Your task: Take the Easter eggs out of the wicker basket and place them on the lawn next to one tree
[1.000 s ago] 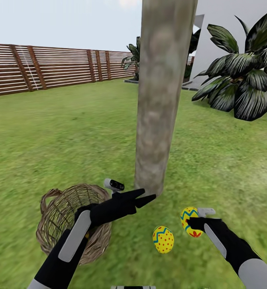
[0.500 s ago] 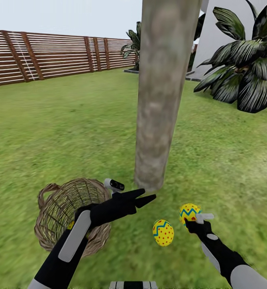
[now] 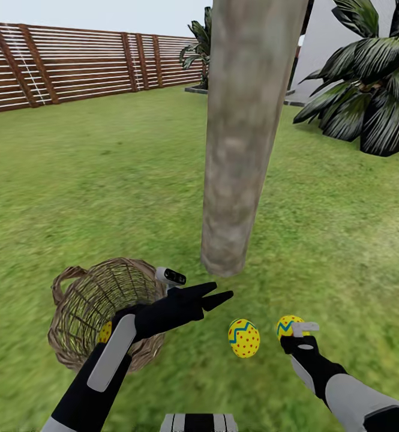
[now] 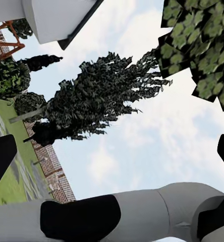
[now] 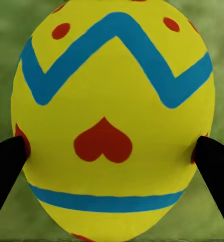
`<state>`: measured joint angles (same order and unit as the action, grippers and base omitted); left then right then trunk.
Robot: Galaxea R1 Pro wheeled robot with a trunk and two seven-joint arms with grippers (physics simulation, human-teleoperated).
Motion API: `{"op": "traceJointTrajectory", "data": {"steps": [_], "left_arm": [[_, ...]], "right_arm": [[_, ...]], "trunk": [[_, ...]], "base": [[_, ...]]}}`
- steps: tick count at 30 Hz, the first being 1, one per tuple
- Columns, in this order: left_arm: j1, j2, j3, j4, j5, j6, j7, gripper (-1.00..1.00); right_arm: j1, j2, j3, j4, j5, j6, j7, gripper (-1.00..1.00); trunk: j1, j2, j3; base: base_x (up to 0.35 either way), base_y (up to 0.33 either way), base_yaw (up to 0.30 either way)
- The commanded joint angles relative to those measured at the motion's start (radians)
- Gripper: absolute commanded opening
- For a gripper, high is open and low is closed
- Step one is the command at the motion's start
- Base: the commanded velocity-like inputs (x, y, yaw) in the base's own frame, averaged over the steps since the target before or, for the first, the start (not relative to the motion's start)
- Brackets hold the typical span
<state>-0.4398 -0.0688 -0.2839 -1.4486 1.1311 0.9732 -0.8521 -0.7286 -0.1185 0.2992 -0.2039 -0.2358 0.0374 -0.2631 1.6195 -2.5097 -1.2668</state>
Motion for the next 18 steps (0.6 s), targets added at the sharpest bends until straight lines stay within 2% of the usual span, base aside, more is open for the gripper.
{"op": "traceJointTrajectory", "data": {"steps": [1, 8, 11, 15, 18], "left_arm": [[0.000, 0.000, 0.000, 0.000, 0.001, 0.004, -0.002, 1.00], [0.000, 0.000, 0.000, 0.001, 0.001, 0.004, -0.002, 1.00], [0.000, 0.000, 0.001, 0.001, 0.001, 0.004, -0.002, 1.00], [0.000, 0.000, 0.001, 0.001, 0.001, 0.004, -0.002, 1.00], [0.000, -0.002, -0.008, 0.000, 0.001, 0.004, -0.002, 1.00]], "right_arm": [[-0.002, 0.006, 0.009, 0.002, -0.008, 0.004, -0.006, -1.00], [-0.002, 0.016, 0.012, -0.006, 0.004, 0.002, -0.008, -1.00], [-0.002, 0.017, 0.012, -0.010, 0.048, -0.016, -0.004, -1.00], [-0.002, 0.027, 0.012, -0.011, 0.059, -0.020, -0.004, -1.00], [-0.002, 0.038, 0.012, -0.011, 0.061, -0.021, -0.004, -1.00]], "trunk": [[0.000, -0.001, -0.005], [0.003, -0.002, -0.032], [0.003, -0.002, -0.032], [0.003, -0.002, -0.032], [0.003, -0.002, -0.032]], "base": [[0.000, 0.000, 0.000], [0.000, 0.000, 0.000], [0.000, 0.000, 0.000], [0.000, -0.003, 0.000], [0.000, -0.246, 0.000]]}}
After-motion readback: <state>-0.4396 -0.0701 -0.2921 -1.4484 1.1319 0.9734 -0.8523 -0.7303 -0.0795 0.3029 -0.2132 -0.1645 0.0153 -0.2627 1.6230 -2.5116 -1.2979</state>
